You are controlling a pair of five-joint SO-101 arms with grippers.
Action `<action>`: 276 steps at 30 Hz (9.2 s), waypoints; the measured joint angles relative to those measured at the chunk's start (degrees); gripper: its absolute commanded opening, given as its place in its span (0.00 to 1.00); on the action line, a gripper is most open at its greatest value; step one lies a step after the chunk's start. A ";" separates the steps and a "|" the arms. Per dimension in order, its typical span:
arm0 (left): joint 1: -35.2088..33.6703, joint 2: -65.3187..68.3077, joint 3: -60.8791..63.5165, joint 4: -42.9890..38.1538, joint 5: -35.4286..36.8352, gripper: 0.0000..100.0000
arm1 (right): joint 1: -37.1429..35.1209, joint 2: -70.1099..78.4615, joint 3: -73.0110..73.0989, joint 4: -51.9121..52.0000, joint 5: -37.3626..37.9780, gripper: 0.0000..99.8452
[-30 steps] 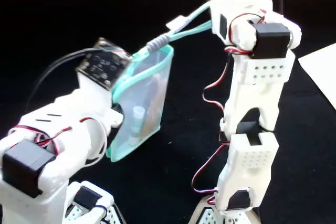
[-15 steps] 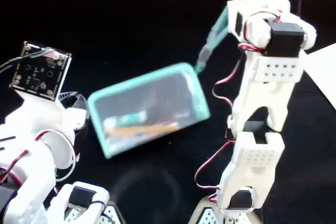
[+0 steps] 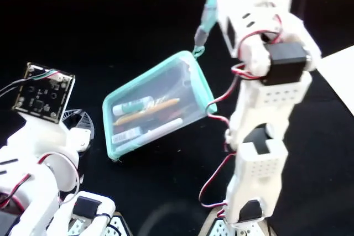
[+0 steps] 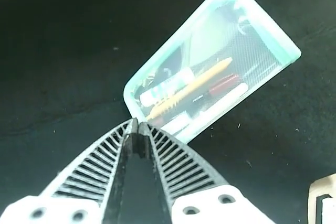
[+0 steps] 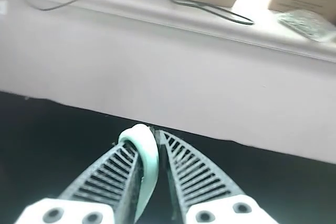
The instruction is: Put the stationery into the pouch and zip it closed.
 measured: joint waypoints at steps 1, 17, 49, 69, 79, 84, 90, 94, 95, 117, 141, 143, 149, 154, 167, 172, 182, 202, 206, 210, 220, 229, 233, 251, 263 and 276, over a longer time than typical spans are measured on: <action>0.00 0.00 0.44 0.00 0.00 0.01 | -1.32 -0.18 0.00 0.00 0.00 0.01; 0.09 0.00 0.62 -1.32 0.00 0.01 | -37.45 -28.66 26.73 3.96 -5.71 0.01; -18.81 0.53 15.65 -11.87 4.84 0.07 | -21.89 -26.37 30.24 -7.47 -2.29 0.01; -15.91 -0.62 -11.96 0.62 18.02 0.20 | -14.77 -21.10 30.24 -15.12 -2.20 0.01; -13.54 -0.53 -0.53 -0.35 19.69 0.19 | -14.77 -21.10 30.24 -15.12 -2.20 0.01; -5.36 -0.35 5.27 -3.25 25.14 0.19 | -14.77 -21.10 30.24 -14.95 -2.20 0.01; -4.66 0.18 7.56 -6.68 25.41 0.19 | -14.77 -21.10 30.24 -14.42 -2.20 0.01; -7.21 0.26 -5.10 -6.77 25.41 0.18 | -13.89 -21.10 30.24 -14.59 -2.20 0.01; -8.09 -0.09 -8.97 -6.77 25.41 0.15 | -13.63 -21.10 30.24 -14.59 -2.20 0.01; -27.43 0.53 34.90 -44.75 14.51 0.01 | -13.54 -21.19 19.87 -14.59 -0.70 0.01; -9.85 0.53 55.03 -47.74 14.33 0.01 | -13.54 -21.19 19.87 -15.65 -0.62 0.01; -8.53 0.53 55.03 -45.19 14.33 0.01 | -13.54 -21.19 19.87 -16.00 -0.62 0.01; 1.76 0.53 55.03 -38.86 16.26 0.01 | -13.54 -21.19 19.87 -16.18 -0.62 0.01; 11.69 0.53 51.52 -32.53 21.63 0.01 | -13.54 -21.19 19.87 -16.18 -0.62 0.01; 29.36 0.53 47.47 -25.58 27.16 0.01 | -13.54 -21.10 19.87 -16.53 -0.62 0.01; 36.84 0.53 47.38 -16.70 27.43 0.01 | -13.54 -21.10 19.87 -17.58 -0.62 0.01; 48.79 0.53 47.38 -16.79 27.43 0.01 | -13.54 -21.10 19.87 -17.58 -0.62 0.01; 61.10 13.01 50.20 -29.54 27.43 0.01 | -20.48 -21.10 19.87 -17.58 -0.62 0.01; 60.66 17.05 50.37 -35.08 24.00 0.01 | -20.48 -21.10 19.87 -17.58 -0.62 0.01; 55.91 19.08 50.37 -37.71 20.92 0.01 | -20.48 -21.10 19.87 -17.58 -0.62 0.01; 38.07 20.13 50.73 -48.62 20.48 0.01 | -20.84 -21.10 19.87 -16.97 -0.62 0.01; 39.47 22.42 50.73 -53.80 20.40 0.01 | -25.85 -21.10 19.87 -14.15 -0.62 0.01; 40.79 22.24 50.73 -50.81 20.40 0.01 | -25.67 -21.10 19.87 -14.07 -0.62 0.01; 42.02 -4.66 41.76 -16.88 20.40 0.01 | -24.00 -21.10 19.87 -12.22 -0.62 0.01; 16.00 -17.14 34.99 -15.91 15.91 0.01 | -27.16 -29.54 19.60 -5.89 -0.62 0.01; 9.67 -1.41 22.24 -20.13 8.00 0.15 | -27.16 -30.24 19.08 -0.97 -3.08 0.01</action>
